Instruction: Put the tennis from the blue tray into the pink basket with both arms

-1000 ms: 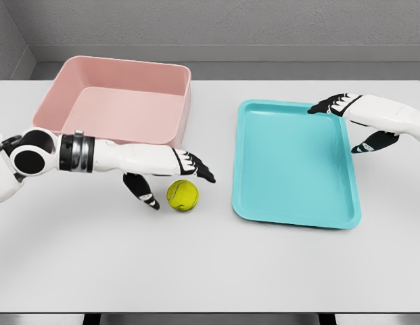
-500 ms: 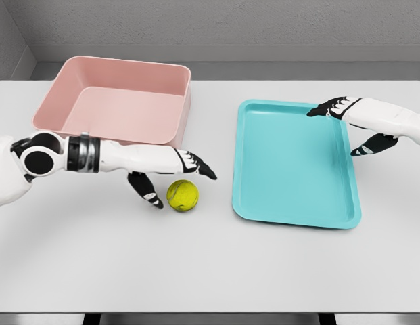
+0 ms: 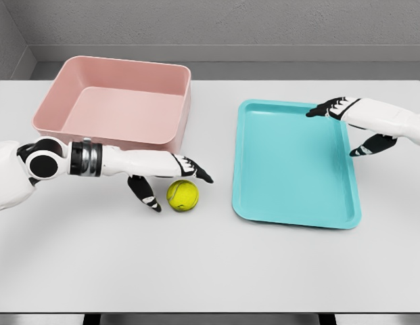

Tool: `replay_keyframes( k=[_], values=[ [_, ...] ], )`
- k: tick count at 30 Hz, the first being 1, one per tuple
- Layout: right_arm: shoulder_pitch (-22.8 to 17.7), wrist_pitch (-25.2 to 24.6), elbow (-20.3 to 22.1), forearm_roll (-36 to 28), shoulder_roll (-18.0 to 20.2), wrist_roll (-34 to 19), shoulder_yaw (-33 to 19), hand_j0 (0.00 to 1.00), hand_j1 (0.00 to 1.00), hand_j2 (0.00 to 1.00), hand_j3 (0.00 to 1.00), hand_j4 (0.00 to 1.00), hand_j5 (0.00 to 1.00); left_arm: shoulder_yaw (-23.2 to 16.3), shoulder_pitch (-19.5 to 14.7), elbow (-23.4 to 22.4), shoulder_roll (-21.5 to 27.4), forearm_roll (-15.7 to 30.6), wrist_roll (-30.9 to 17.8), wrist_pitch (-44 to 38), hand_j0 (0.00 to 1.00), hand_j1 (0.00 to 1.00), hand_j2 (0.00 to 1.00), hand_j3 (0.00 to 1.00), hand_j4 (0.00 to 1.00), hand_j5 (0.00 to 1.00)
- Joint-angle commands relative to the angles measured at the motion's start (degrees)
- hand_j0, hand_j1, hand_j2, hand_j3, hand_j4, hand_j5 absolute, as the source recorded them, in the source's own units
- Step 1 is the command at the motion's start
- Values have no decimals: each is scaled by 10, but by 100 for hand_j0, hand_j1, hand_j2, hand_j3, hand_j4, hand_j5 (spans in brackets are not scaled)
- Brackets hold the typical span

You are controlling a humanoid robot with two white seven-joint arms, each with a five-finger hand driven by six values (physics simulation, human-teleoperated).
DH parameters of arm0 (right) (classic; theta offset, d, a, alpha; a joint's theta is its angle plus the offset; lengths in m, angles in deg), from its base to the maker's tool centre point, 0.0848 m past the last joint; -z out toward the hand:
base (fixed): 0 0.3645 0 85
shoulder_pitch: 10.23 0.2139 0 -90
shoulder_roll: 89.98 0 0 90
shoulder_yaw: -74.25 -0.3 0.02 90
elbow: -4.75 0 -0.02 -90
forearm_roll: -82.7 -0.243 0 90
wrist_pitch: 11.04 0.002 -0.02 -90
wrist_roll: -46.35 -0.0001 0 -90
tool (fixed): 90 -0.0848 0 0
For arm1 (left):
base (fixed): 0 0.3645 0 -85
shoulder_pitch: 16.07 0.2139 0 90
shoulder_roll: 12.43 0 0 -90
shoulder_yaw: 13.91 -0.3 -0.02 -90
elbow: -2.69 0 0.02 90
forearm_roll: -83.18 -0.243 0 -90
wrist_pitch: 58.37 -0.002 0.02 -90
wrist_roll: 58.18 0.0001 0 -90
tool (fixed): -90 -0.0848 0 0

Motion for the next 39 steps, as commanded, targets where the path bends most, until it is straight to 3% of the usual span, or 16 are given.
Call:
replay_keyframes(
  k=[1, 31, 33, 39],
  values=[
    [0, -1, 0, -4, 1, 0, 0, 100, 100, 100, 100, 100, 100, 0, 0, -3, 0, 5, 1, -1, 100, 100, 100, 100, 100, 100],
    [0, -1, 0, -4, -3, 2, 1, 100, 100, 100, 100, 100, 100, 0, 9, -16, -15, 6, 1, -1, 100, 100, 100, 100, 100, 100],
    [0, -1, 0, -4, -3, 2, 1, 100, 100, 100, 100, 100, 100, 0, 11, -22, -15, 6, 1, -1, 94, 94, 94, 94, 94, 94],
    [0, -1, 0, -4, -4, 2, 1, 100, 100, 100, 100, 100, 100, 0, 12, -21, -15, 6, 1, -1, 89, 89, 89, 89, 89, 89]
  ],
)
